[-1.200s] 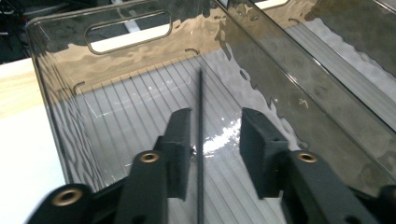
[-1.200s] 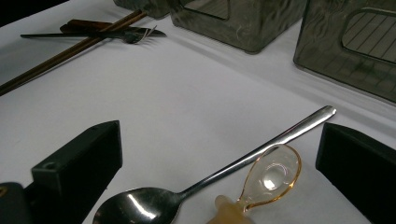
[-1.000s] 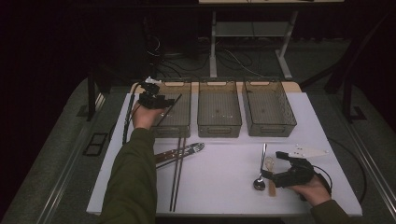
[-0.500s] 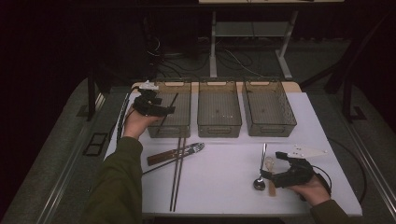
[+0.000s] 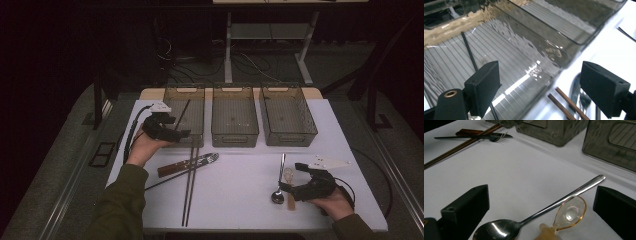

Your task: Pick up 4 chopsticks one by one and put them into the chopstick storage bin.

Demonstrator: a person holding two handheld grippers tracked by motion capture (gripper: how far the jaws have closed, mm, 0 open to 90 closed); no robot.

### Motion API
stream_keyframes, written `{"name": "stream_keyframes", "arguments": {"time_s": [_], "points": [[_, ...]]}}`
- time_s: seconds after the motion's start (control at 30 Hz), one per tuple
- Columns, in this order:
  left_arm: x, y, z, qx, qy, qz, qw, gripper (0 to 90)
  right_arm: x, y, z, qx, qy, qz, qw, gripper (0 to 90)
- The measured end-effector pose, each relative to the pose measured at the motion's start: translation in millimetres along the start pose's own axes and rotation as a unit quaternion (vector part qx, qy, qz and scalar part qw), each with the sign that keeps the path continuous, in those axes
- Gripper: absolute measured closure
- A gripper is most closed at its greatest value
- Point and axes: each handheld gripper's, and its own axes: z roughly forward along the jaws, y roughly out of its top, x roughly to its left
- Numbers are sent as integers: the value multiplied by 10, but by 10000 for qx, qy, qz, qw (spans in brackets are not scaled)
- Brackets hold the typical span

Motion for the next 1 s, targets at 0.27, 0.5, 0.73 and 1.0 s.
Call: {"name": "stream_keyframes", "arguments": {"time_s": [0.27,0.5,0.73,1.0], "points": [[-157,-216,-88,8,-75,47,10000,157,-26,4,8,-1,-33,77,10000,2],[-333,-345,-151,-25,-150,239,9996,165,-18,-8,1,14,-56,92,9999,2],[-490,-505,-173,18,-239,352,9991,192,-26,-6,-1,-15,-74,90,9999,2],[-590,-672,-239,83,-332,490,9982,297,-28,-6,-6,-30,-96,110,9999,2]]}}
